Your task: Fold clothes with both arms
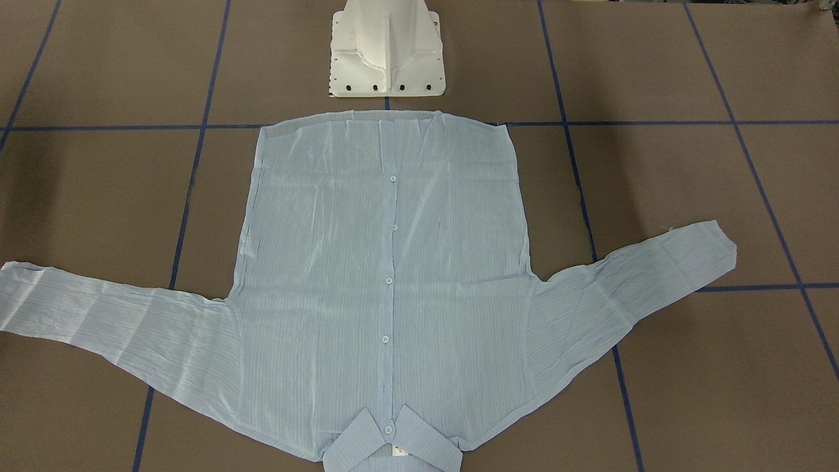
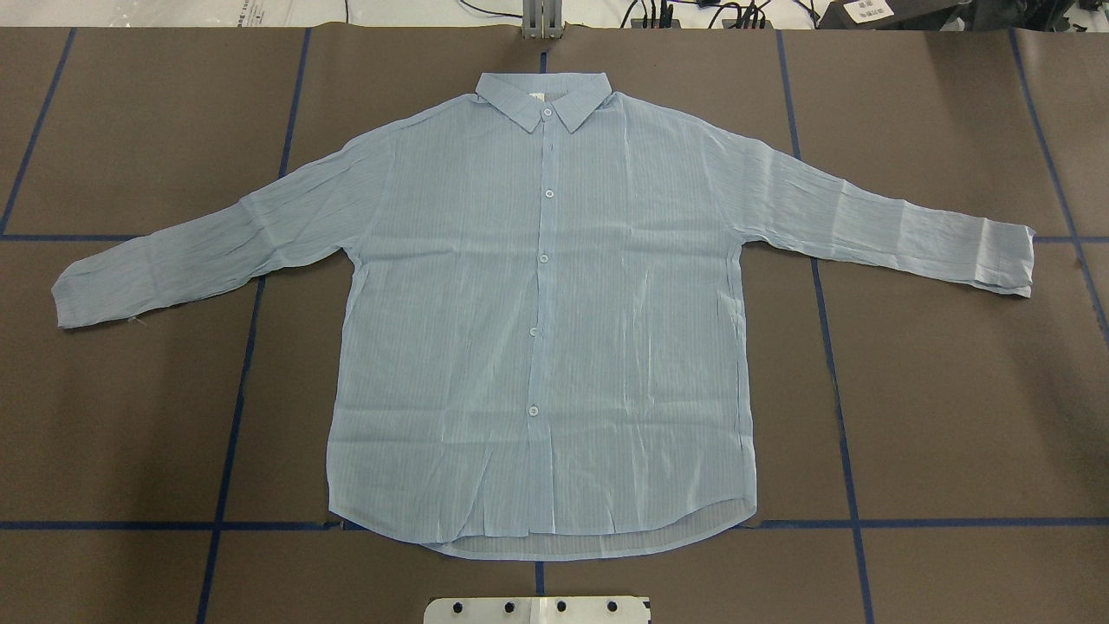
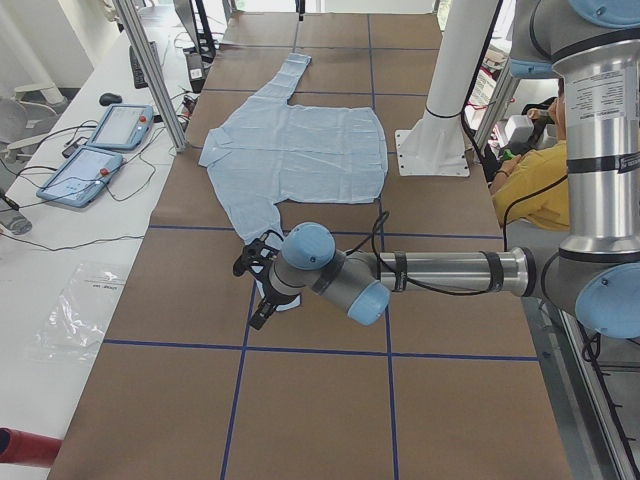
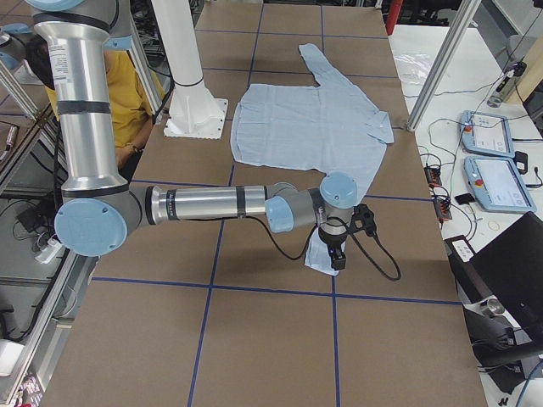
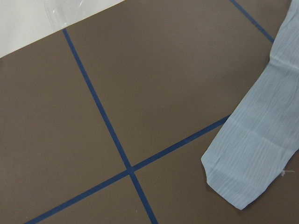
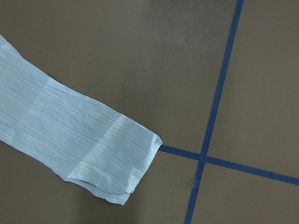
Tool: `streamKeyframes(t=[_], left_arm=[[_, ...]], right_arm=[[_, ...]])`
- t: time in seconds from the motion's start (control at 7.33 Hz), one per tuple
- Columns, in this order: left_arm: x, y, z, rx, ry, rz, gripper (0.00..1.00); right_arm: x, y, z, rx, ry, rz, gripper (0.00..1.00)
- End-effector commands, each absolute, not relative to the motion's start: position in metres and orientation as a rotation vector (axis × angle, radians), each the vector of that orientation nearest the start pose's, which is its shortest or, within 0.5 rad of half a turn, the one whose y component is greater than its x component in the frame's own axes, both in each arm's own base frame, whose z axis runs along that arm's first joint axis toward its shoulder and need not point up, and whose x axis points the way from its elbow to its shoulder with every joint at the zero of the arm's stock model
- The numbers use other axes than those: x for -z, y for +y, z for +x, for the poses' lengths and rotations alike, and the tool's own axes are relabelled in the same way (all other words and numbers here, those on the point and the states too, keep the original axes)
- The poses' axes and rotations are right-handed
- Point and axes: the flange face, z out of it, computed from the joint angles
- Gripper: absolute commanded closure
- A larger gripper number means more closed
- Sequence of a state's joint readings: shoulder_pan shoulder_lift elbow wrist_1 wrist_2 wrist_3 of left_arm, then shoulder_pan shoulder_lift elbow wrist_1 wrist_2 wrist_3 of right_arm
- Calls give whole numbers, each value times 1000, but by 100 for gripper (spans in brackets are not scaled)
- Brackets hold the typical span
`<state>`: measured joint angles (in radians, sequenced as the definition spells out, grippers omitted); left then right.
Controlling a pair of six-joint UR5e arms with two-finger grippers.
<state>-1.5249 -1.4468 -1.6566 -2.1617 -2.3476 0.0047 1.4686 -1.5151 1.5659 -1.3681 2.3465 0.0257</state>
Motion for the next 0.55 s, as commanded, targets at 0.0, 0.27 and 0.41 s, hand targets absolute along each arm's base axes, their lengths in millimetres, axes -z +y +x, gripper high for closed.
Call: streamKeyframes(t=[0.0,0.27,0.41], left_arm=[[-610,-469,-42,-250,772,464,0],[-606,-446,-43,-262,804,481,0],[-604,-436,-43,-278,804,511,0]], right_arm=[[-616,-524,25,139,-828,188,0],[-608,-529,25,140,-814,201,0],[-611,-529,19,150,-813,191,0]])
